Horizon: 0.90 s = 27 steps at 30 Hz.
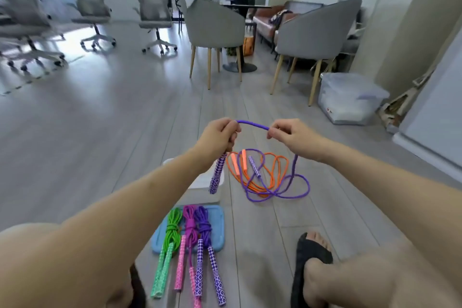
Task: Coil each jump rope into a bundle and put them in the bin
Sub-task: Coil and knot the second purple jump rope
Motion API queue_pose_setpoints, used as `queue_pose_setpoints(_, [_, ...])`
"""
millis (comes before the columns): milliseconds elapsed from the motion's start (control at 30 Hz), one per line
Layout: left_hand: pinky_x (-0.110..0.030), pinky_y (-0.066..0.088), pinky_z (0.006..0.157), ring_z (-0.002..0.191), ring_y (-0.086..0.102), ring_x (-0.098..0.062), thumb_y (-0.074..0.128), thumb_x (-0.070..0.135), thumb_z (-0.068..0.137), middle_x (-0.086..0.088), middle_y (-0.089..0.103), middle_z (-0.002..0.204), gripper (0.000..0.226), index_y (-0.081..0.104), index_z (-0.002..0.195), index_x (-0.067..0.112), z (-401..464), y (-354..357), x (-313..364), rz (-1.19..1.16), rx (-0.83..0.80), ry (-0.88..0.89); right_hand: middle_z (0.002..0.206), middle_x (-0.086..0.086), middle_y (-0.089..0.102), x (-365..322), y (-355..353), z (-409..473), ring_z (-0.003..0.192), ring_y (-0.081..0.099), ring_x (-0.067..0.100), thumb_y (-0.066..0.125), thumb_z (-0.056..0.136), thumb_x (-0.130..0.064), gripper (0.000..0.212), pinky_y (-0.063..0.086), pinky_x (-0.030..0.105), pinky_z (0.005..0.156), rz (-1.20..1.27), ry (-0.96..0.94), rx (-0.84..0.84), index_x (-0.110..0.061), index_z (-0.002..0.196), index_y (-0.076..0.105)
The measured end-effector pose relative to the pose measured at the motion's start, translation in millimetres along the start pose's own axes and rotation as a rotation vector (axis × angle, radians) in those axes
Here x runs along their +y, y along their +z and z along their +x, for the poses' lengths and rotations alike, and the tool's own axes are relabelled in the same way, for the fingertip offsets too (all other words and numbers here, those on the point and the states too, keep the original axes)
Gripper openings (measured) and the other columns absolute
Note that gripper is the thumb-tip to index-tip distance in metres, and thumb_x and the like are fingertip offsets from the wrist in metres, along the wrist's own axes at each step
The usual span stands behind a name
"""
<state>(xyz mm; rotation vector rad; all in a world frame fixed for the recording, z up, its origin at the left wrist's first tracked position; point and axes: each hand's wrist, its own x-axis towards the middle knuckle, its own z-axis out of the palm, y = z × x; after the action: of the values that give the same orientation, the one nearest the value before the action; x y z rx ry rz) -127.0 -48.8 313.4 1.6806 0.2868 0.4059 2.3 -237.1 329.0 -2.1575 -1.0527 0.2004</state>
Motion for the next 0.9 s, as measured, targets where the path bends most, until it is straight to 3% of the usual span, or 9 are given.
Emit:
queue_pose_setpoints(133, [-0.021,0.026,0.048,0.046,0.028,-0.007,0.037,0.020,0.112,0.005,0.043,0.059,0.033,0.060,0.090,0.008,-10.7,-42.2,22.3,-0.199,0.011,-0.082,0.069,0.003,0.055,-24.2,4.0,2.4,0.059,0.045,0.012,0.056,0.105,-0.027,0.019,0.036,0.031,0.058,0.018,0.012,0.081,-0.016,0.095,0.068])
queue_pose_setpoints(233, [-0.021,0.029,0.053,0.051,0.031,-0.008,0.031,0.013,0.112,0.000,0.048,0.068,0.034,0.063,0.110,0.001,-10.9,-59.5,27.6,-0.314,-0.037,-0.157,0.071,0.004,0.065,-41.4,15.6,17.0,0.062,0.054,0.014,0.058,0.104,-0.026,0.017,0.043,0.029,0.060,0.128,0.041,0.229,-0.012,0.096,0.061])
queue_pose_setpoints(333, [-0.024,0.036,0.059,0.058,0.043,-0.010,0.029,0.009,0.111,-0.002,0.059,0.074,0.034,0.059,0.122,-0.001,-4.4,-68.3,25.0,-0.214,-0.071,-0.132,0.080,0.006,0.067,-58.0,25.3,35.7,0.067,0.056,0.015,0.056,0.104,-0.019,0.009,0.044,0.030,0.061,0.218,0.037,0.352,-0.017,0.097,0.062])
queue_pose_setpoints(433, [-0.026,0.047,0.065,0.063,0.056,-0.013,0.034,0.013,0.112,-0.010,0.075,0.091,0.030,0.058,0.123,0.000,5.7,-71.8,17.9,-0.169,-0.042,-0.077,0.088,0.003,0.063,-68.6,39.7,48.3,0.067,0.053,0.012,0.052,0.105,-0.012,0.017,0.045,0.029,0.059,0.273,-0.021,0.354,-0.022,0.108,0.065])
queue_pose_setpoints(500, [-0.028,0.053,0.068,0.066,0.063,-0.015,0.038,0.016,0.111,-0.013,0.077,0.101,0.028,0.059,0.119,-0.001,13.7,-70.8,14.0,-0.184,0.004,-0.066,0.095,0.001,0.062,-70.5,52.4,53.4,0.071,0.056,0.014,0.053,0.105,-0.016,0.022,0.051,0.034,0.063,0.339,-0.036,0.361,-0.032,0.113,0.067])
queue_pose_setpoints(600, [-0.029,0.057,0.073,0.072,0.065,-0.017,0.043,0.014,0.110,-0.013,0.073,0.094,0.025,0.062,0.115,-0.001,24.4,-66.5,8.2,-0.205,0.074,-0.057,0.108,-0.003,0.058,-72.5,69.0,61.8,0.088,0.061,0.013,0.055,0.106,-0.022,0.026,0.053,0.029,0.076,0.396,-0.003,0.408,-0.037,0.123,0.068])
queue_pose_setpoints(700, [-0.032,0.058,0.081,0.077,0.059,-0.019,0.047,0.015,0.108,-0.007,0.059,0.082,0.024,0.067,0.113,0.002,33.3,-61.7,4.4,-0.213,0.131,-0.056,0.104,0.000,0.062,-77.1,75.6,68.2,0.087,0.059,0.011,0.048,0.108,-0.017,0.032,0.050,0.025,0.075,0.445,0.036,0.360,-0.031,0.133,0.064])
queue_pose_setpoints(900, [-0.042,0.059,0.089,0.082,0.064,-0.020,0.057,0.016,0.104,-0.004,0.066,0.080,0.021,0.075,0.108,0.007,36.5,-59.2,-1.6,-0.190,0.098,-0.033,0.090,0.007,0.074,-87.8,82.9,67.7,0.067,0.069,0.010,0.069,0.096,-0.011,0.007,0.051,0.024,0.056,0.678,0.102,0.329,-0.013,0.103,0.068])
